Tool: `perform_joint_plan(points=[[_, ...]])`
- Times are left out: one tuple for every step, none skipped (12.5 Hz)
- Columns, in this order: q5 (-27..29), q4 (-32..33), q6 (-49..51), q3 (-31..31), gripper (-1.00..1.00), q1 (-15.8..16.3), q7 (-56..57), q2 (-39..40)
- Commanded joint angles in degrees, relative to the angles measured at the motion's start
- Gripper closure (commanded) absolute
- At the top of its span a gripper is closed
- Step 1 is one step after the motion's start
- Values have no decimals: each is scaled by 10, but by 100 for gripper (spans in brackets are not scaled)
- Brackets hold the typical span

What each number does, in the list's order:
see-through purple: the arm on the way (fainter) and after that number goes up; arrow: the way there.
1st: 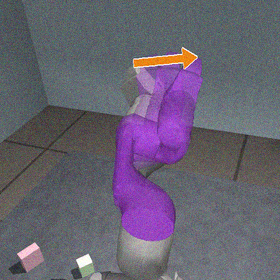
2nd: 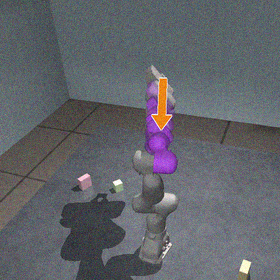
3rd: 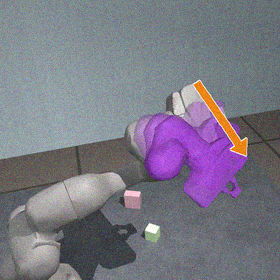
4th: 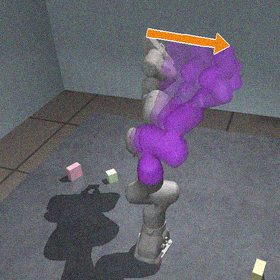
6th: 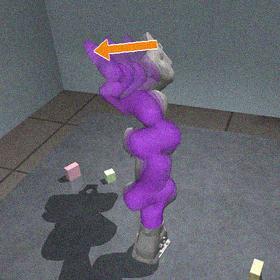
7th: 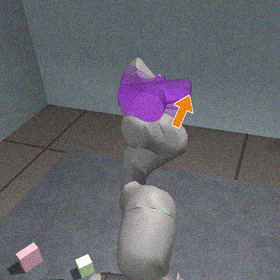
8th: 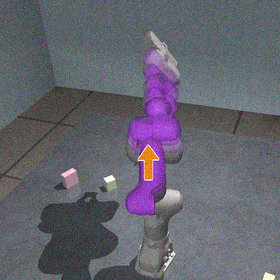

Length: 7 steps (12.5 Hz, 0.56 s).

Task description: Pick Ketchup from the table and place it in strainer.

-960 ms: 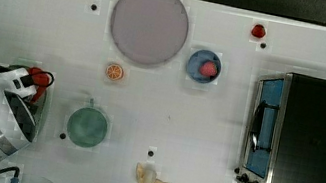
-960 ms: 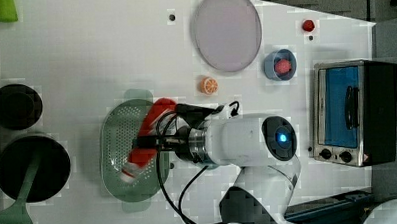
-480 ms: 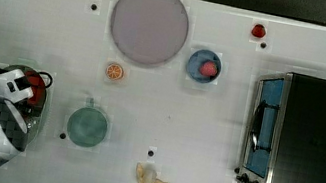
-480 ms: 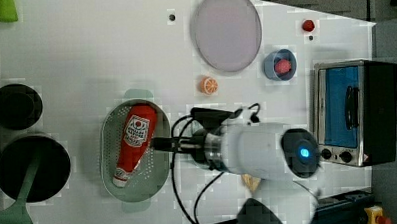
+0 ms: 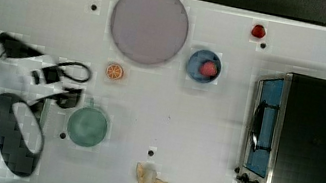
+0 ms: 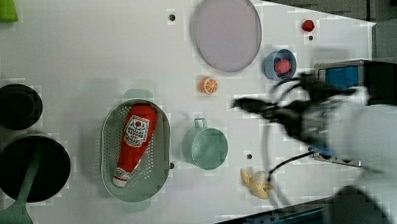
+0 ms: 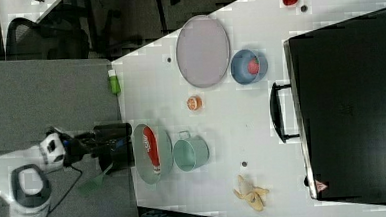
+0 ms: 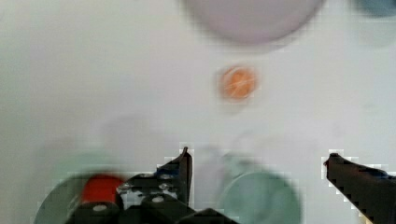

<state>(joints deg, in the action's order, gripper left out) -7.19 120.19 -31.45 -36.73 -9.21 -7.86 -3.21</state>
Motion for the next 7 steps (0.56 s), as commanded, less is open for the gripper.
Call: perform_joint_plan(points=[[8,-15,46,86,-100,-43,-19,-48],[28,-19,61,115,-100,-44,-18,-62],[62,-23,81,143,-100,-44,-18,-72],[96,-27,102,167,-100,-44,-13,-79],[107,-35,120,189,-100,-43,10,-84],[105,-49,136,207,-100,-44,49,-84],[107,-66,148,223,-100,-44,83,-84]])
